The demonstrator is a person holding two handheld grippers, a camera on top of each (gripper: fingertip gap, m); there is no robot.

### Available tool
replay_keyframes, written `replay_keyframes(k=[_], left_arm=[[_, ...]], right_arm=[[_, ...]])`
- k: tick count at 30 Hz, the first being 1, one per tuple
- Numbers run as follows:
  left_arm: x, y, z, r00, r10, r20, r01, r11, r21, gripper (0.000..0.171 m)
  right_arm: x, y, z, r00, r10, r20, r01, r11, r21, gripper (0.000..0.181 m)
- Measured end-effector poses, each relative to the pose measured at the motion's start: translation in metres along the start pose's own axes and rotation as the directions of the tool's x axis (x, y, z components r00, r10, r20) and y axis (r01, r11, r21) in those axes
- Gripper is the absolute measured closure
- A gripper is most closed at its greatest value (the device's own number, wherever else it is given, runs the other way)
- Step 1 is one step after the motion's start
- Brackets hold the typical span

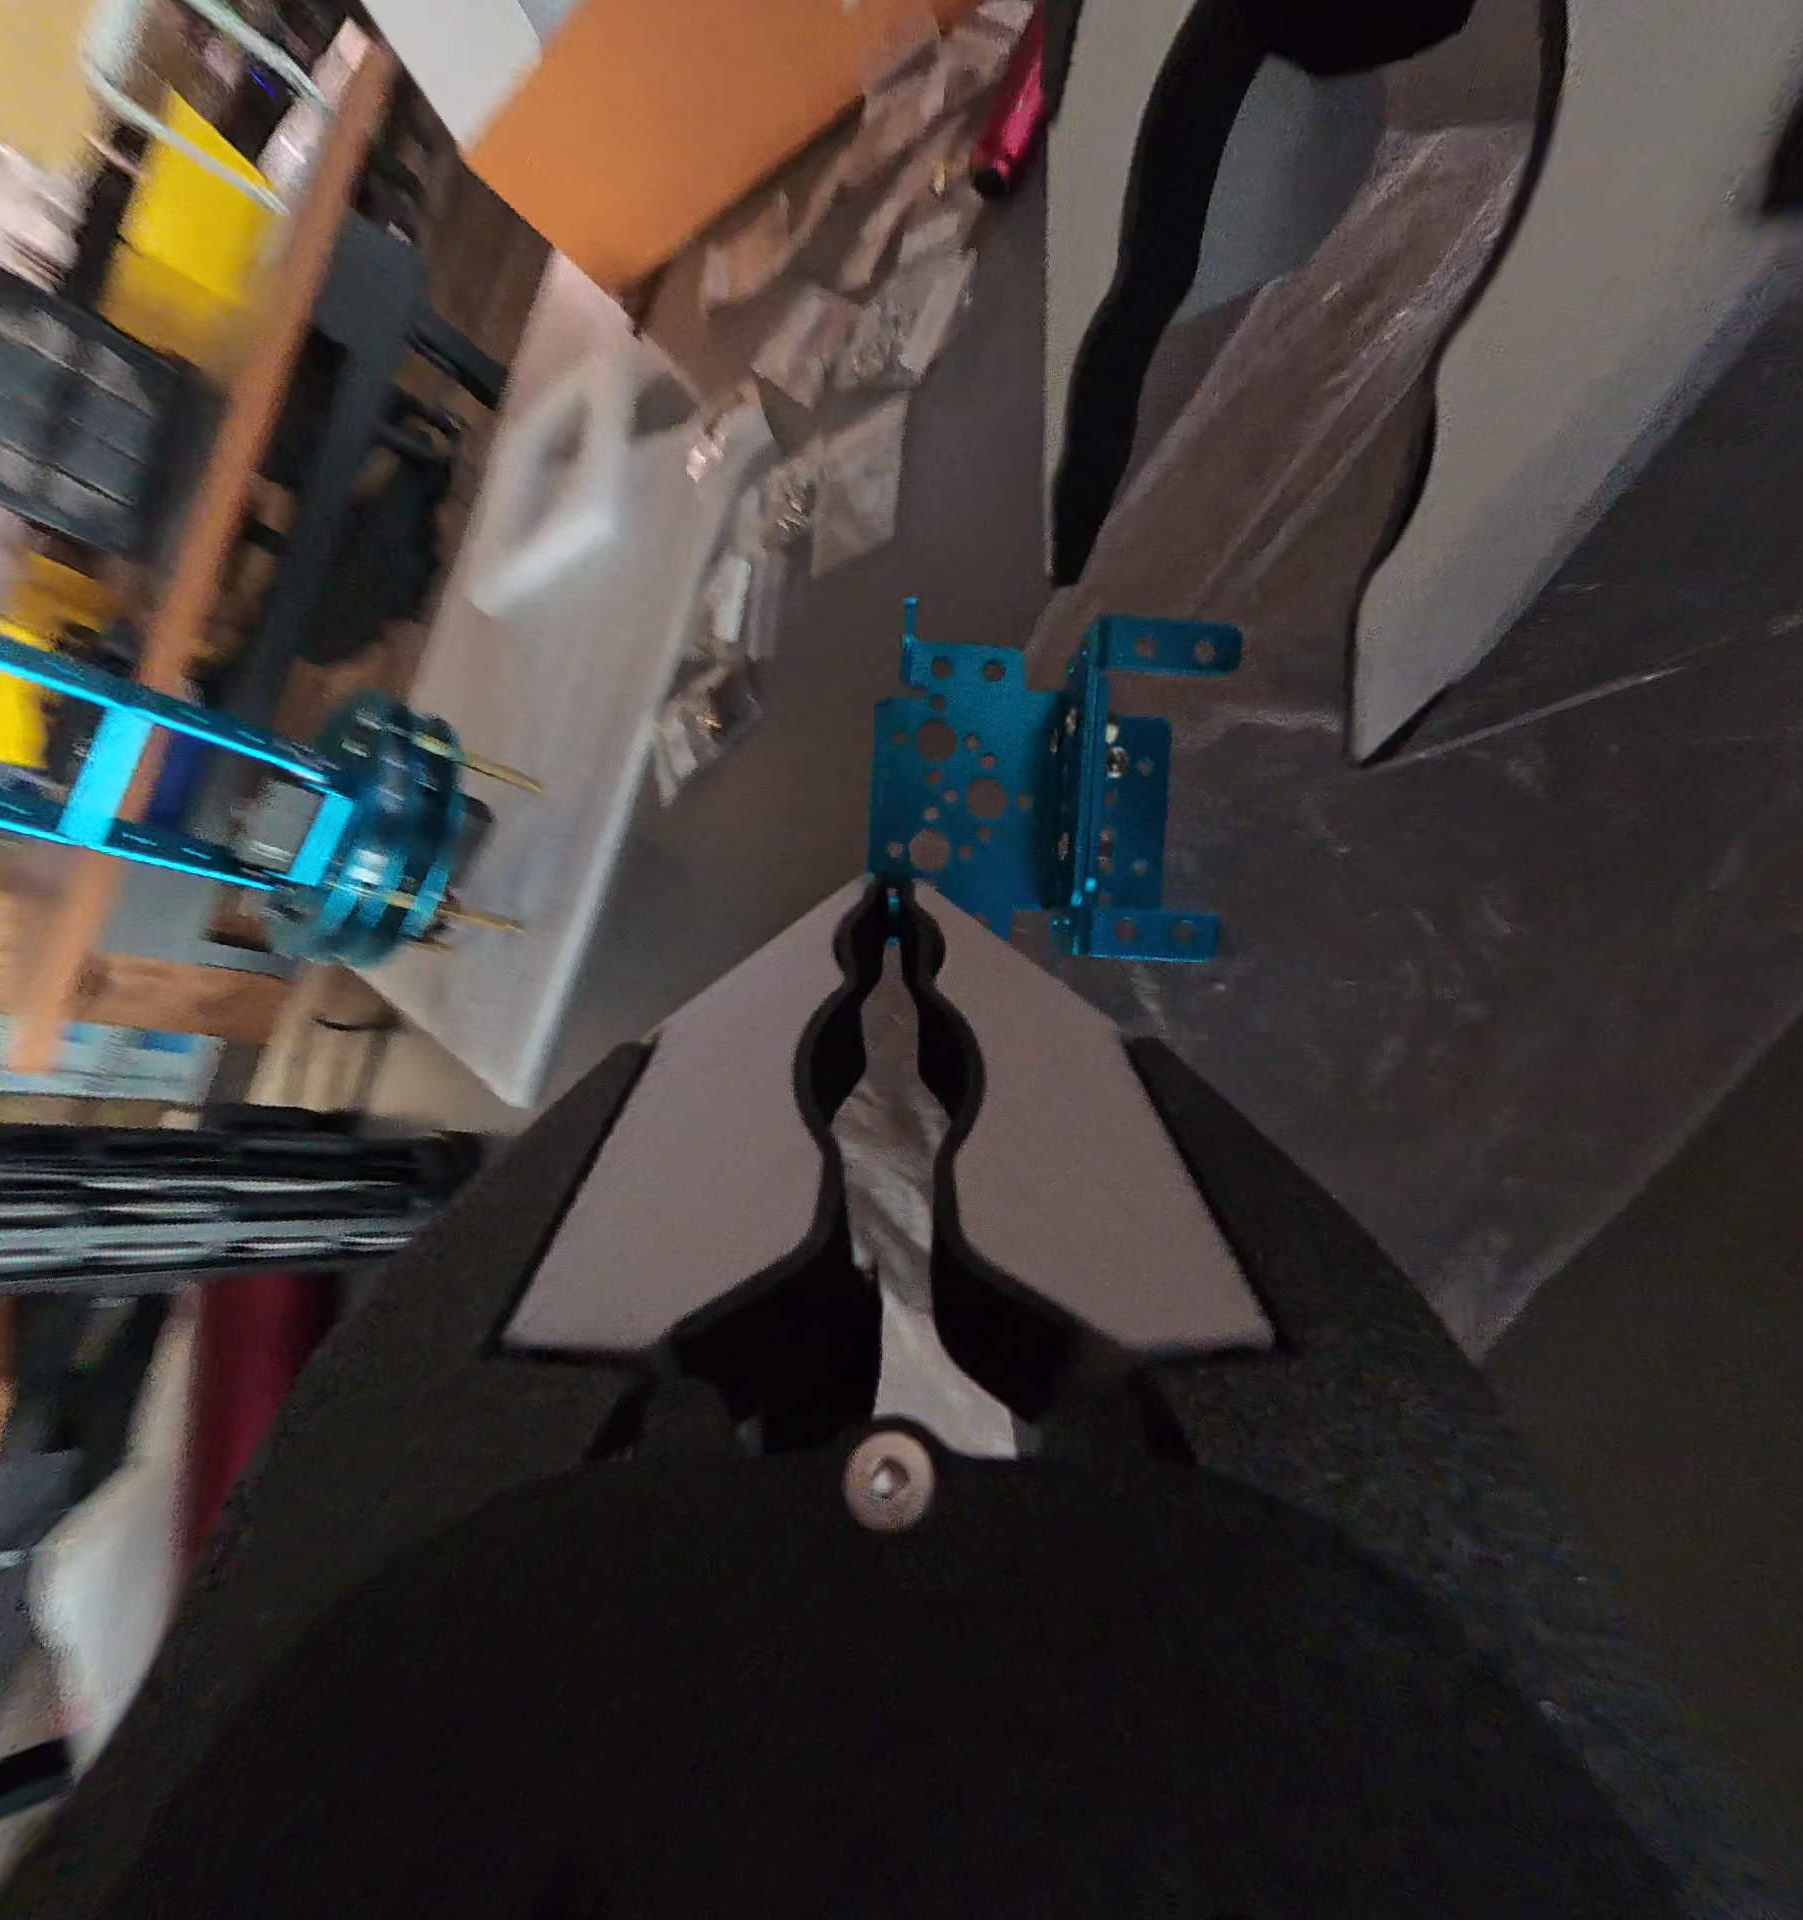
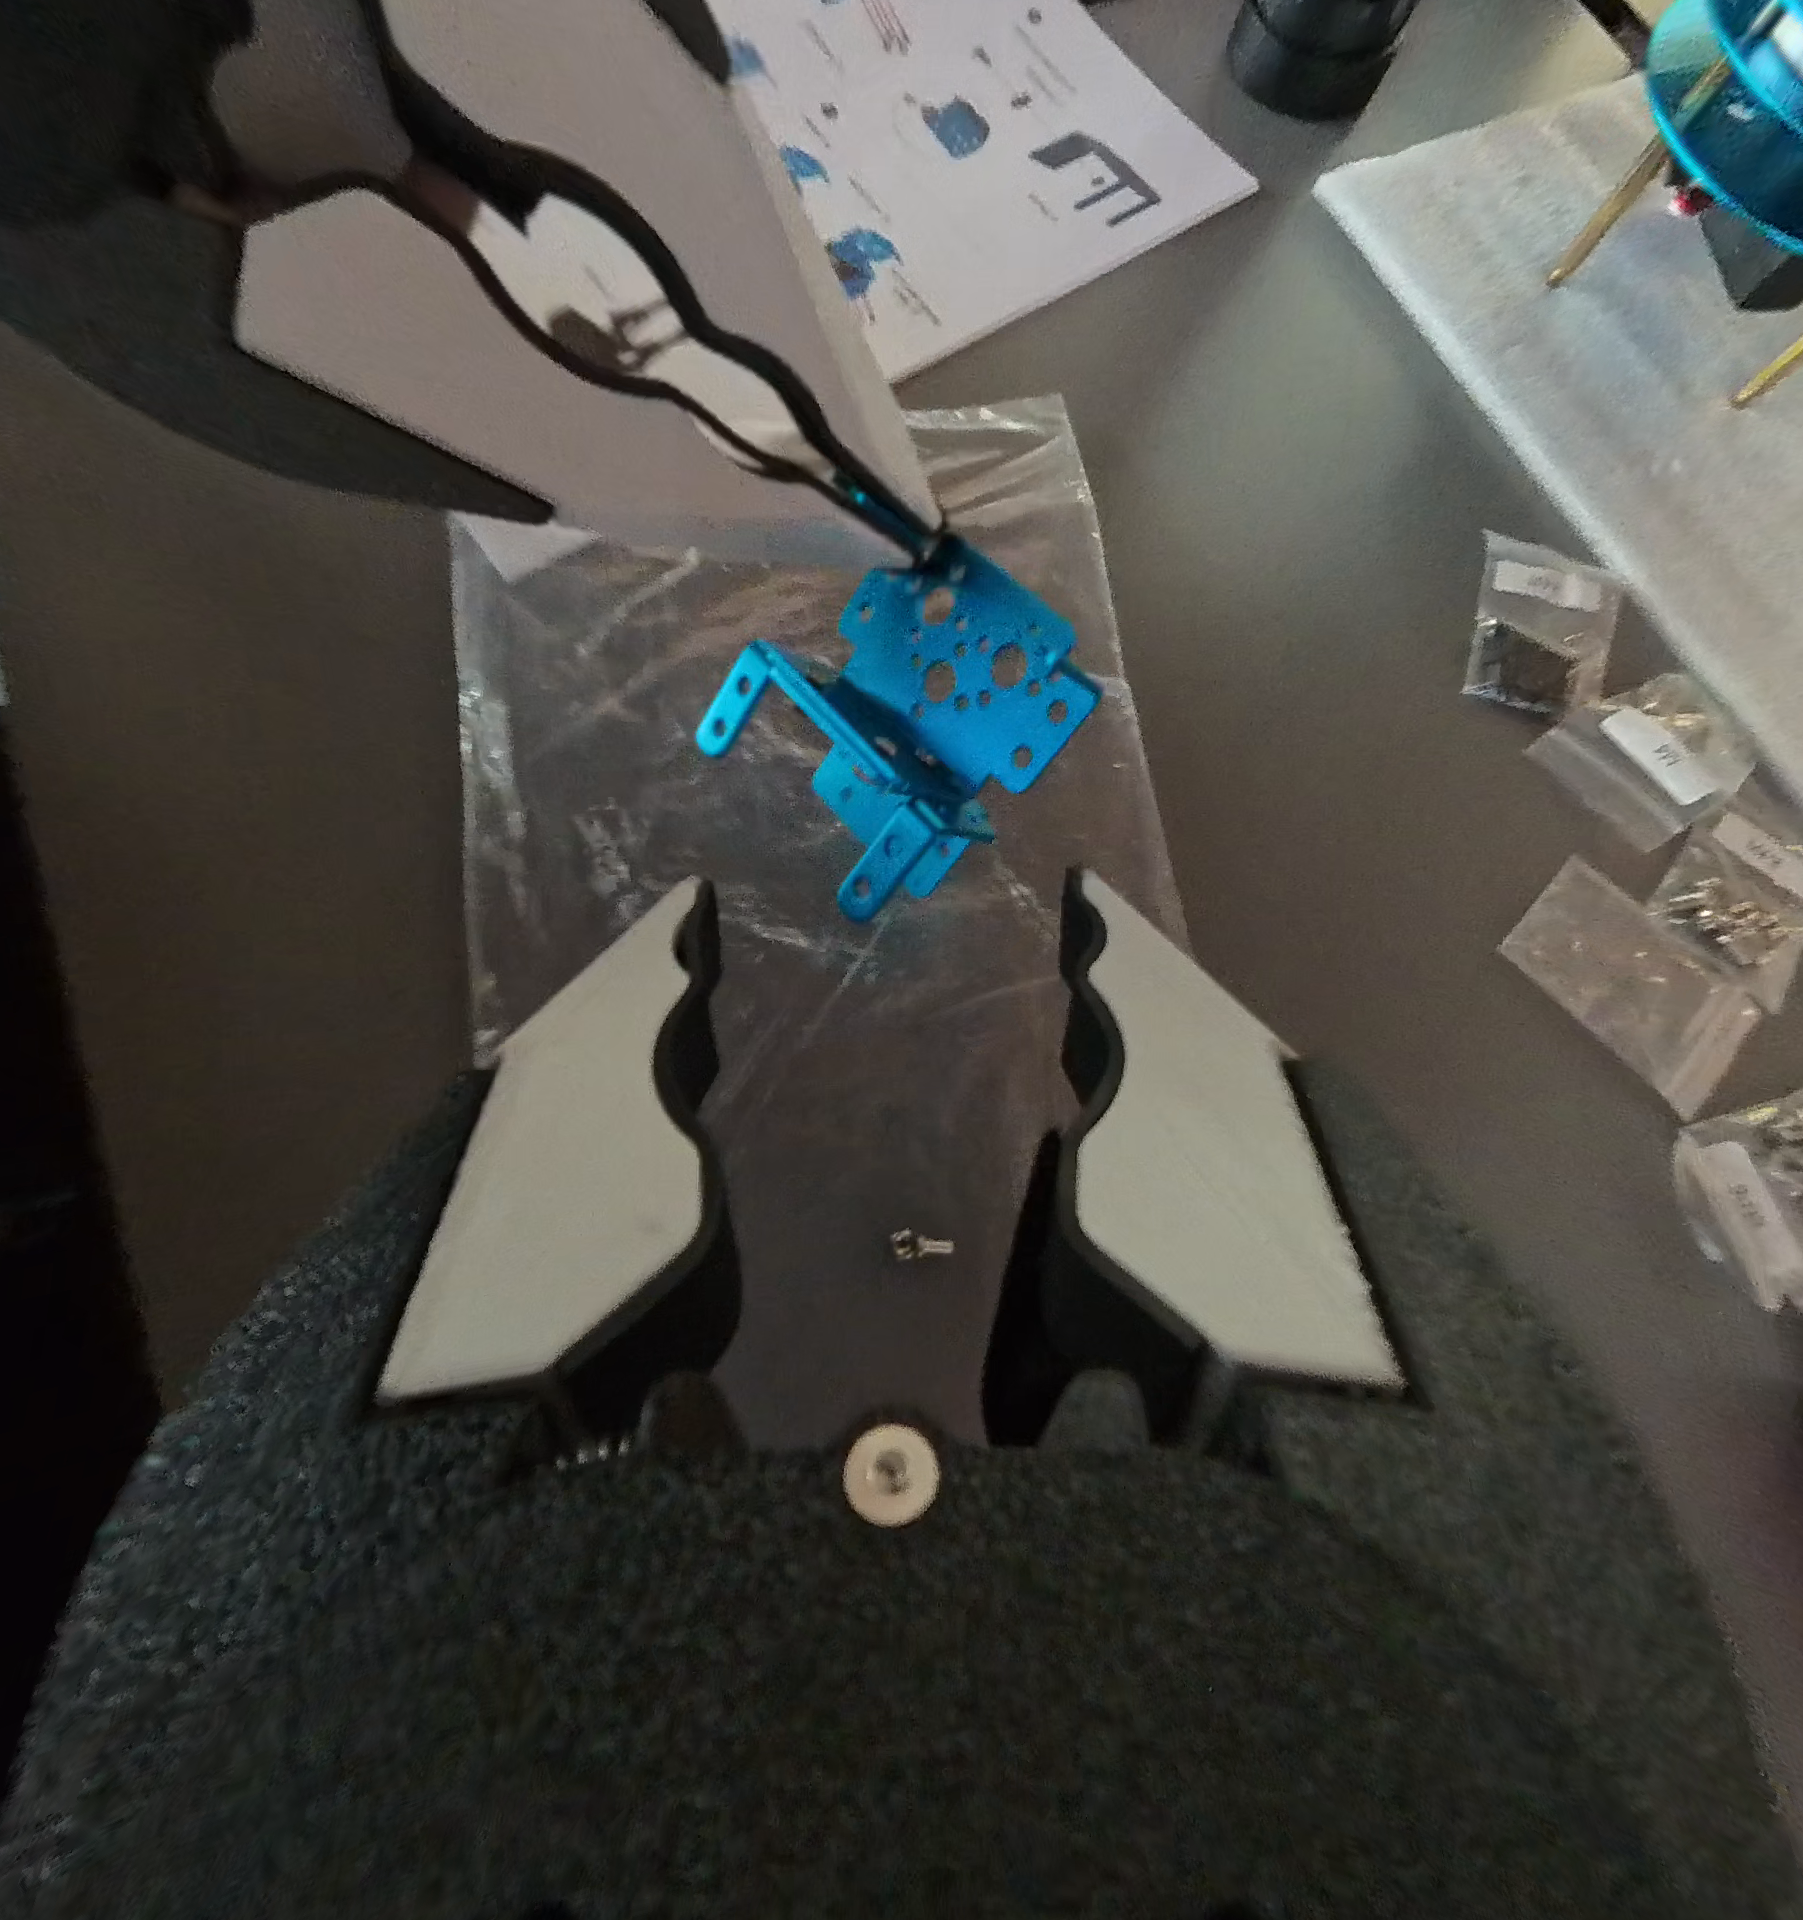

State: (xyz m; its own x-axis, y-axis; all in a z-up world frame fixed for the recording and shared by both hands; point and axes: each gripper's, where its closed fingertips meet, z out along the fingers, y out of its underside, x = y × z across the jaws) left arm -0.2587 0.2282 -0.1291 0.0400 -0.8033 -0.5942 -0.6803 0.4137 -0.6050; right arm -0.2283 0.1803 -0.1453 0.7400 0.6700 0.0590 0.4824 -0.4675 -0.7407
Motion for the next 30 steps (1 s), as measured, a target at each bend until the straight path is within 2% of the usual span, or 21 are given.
replay_keyframes(k=[2, 5, 8, 11, 16, 19, 22, 26, 28, 30], left_arm=[[-0.013, -0.008, -0.006, 0.980, 0.145, 0.136, -0.147, 0.989, 0.006, 0.170], [-0.024, -0.014, -0.008, 0.898, 0.314, 0.309, -0.322, 0.946, -0.028, 0.171], [-0.014, -0.009, 0.000, 0.819, 0.443, 0.366, -0.440, 0.893, -0.095, 0.171], [-0.002, -0.004, 0.007, 0.763, 0.522, 0.381, -0.511, 0.848, -0.139, 0.171], [0.014, -0.005, 0.005, 0.757, 0.529, 0.383, -0.522, 0.843, -0.133, 0.170], [0.020, -0.005, 0.002, 0.778, 0.507, 0.371, -0.503, 0.856, -0.116, 0.166], [0.022, -0.006, -0.001, 0.800, 0.472, 0.370, -0.468, 0.877, -0.107, 0.149], [0.025, -0.003, -0.004, 0.855, 0.402, 0.327, -0.393, 0.914, -0.094, 0.138], [0.026, -0.002, -0.014, 0.882, 0.346, 0.320, -0.342, 0.937, -0.071, 0.134], [0.026, 0.004, -0.030, 0.932, 0.205, 0.300, -0.205, 0.978, -0.032, 0.131]], right_arm=[[-0.002, 0.000, -0.008, 0.998, 0.040, 0.038, -0.042, 0.998, 0.041, 0.119], [0.000, 0.003, -0.017, 0.996, 0.080, 0.049, -0.085, 0.992, 0.096, 0.125], [-0.001, 0.004, -0.020, 0.988, 0.130, 0.081, -0.141, 0.979, 0.144, 0.133], [0.003, 0.009, -0.021, 0.990, 0.138, 0.039, -0.142, 0.981, 0.133, 0.135], [-0.004, 0.011, -0.019, 0.989, 0.137, 0.063, -0.144, 0.981, 0.128, 0.134], [-0.006, 0.008, -0.020, 0.991, 0.122, 0.049, -0.128, 0.981, 0.144, 0.139], [-0.003, 0.008, -0.021, 0.993, 0.121, 0.016, -0.122, 0.981, 0.149, 0.141], [0.011, 0.013, -0.025, 0.990, 0.132, -0.051, -0.123, 0.981, 0.150, 0.143], [0.020, 0.007, -0.038, 0.985, 0.151, -0.088, -0.129, 0.968, 0.215, 0.148], [0.026, -0.008, -0.062, 0.978, 0.178, -0.105, -0.132, 0.929, 0.347, 0.150]])
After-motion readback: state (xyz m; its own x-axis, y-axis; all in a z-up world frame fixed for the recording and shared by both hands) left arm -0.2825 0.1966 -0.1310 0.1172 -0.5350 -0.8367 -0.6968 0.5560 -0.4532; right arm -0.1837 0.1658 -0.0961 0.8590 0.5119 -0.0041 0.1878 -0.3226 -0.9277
